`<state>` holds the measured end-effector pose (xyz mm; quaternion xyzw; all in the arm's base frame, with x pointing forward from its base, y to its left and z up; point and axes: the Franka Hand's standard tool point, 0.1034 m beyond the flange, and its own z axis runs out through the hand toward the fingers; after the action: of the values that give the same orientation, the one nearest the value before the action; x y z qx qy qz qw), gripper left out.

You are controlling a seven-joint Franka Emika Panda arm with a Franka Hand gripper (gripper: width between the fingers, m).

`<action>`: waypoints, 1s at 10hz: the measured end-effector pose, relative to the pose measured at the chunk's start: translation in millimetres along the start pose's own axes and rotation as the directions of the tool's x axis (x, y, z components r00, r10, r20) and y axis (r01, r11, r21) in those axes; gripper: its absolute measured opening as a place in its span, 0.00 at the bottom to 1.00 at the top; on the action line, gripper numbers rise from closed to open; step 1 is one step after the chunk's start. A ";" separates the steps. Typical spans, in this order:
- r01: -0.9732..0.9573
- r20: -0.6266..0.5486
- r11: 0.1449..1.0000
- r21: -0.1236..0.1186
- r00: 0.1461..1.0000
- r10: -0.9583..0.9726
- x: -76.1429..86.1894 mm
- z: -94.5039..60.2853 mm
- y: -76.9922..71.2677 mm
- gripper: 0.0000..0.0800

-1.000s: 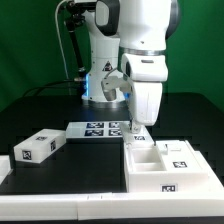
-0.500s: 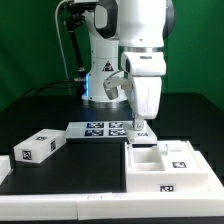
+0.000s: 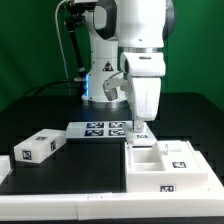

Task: Assemble cabinet

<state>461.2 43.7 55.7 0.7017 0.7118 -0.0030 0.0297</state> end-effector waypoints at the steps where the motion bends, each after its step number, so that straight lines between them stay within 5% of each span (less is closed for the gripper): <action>1: 0.004 0.000 1.000 0.001 1.000 -0.004 0.0 0.4 -0.4 0.09; 10: -0.002 0.031 0.999 0.046 1.000 0.001 -4.9 -0.7 4.4 0.09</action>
Offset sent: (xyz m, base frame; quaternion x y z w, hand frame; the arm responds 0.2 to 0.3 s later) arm 0.0116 -0.0110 0.0037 0.0234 -0.0131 0.0053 0.9996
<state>465.7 38.9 56.8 0.7025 0.7106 -0.0304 0.0244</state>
